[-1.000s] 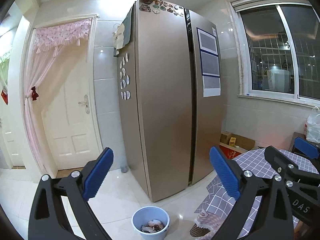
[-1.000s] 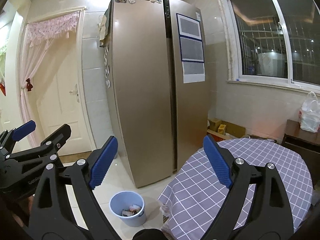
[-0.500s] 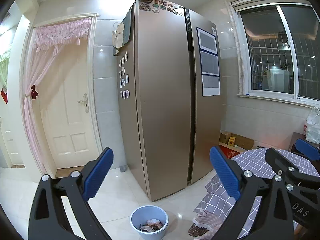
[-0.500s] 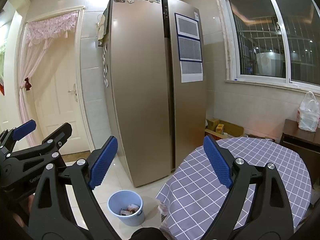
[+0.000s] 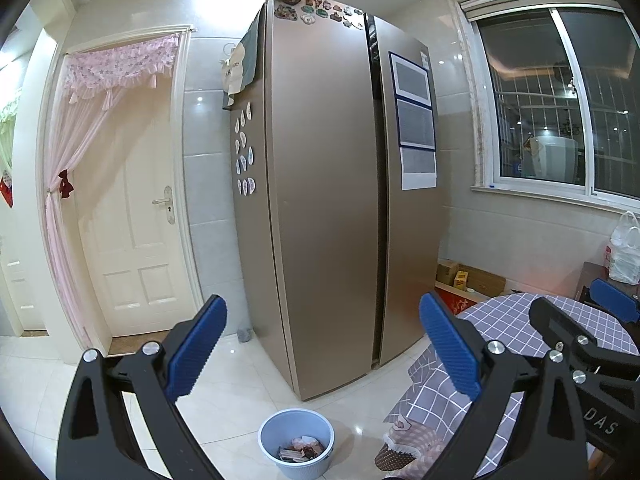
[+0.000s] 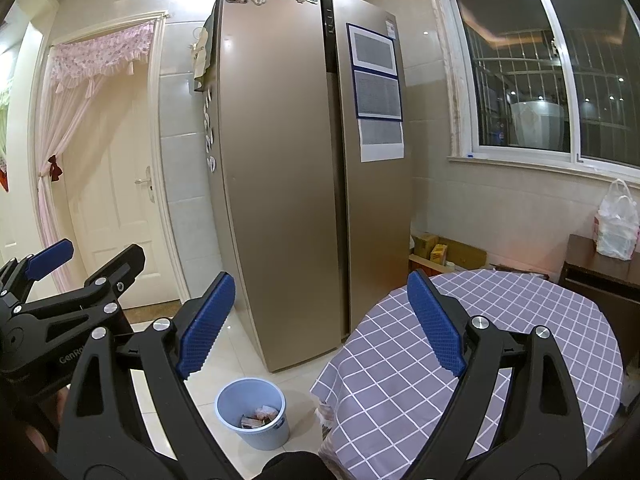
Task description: Collect trash
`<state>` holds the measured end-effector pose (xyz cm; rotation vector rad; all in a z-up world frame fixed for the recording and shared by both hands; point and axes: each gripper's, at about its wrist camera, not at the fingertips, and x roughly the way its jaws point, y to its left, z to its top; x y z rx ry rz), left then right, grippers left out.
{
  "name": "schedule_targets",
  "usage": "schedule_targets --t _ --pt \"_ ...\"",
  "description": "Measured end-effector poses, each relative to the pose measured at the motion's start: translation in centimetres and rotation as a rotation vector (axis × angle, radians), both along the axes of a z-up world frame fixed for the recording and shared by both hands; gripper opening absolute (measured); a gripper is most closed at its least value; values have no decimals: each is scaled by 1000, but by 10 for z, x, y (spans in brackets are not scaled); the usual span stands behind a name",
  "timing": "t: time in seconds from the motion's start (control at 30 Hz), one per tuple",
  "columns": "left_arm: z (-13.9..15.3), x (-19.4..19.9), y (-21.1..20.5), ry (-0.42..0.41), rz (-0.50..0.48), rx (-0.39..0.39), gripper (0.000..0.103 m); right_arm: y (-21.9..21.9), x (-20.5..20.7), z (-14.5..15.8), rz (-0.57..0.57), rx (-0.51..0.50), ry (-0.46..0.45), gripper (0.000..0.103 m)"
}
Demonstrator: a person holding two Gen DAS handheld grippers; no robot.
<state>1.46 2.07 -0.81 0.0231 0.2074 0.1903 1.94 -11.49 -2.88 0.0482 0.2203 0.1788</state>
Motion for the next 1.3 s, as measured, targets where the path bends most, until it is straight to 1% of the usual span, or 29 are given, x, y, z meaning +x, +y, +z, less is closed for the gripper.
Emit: schedule_targets --t 1.3 --pt "-2 1 1 -3 -4 8 96 -2 -1 0 -5 1 -2 88"
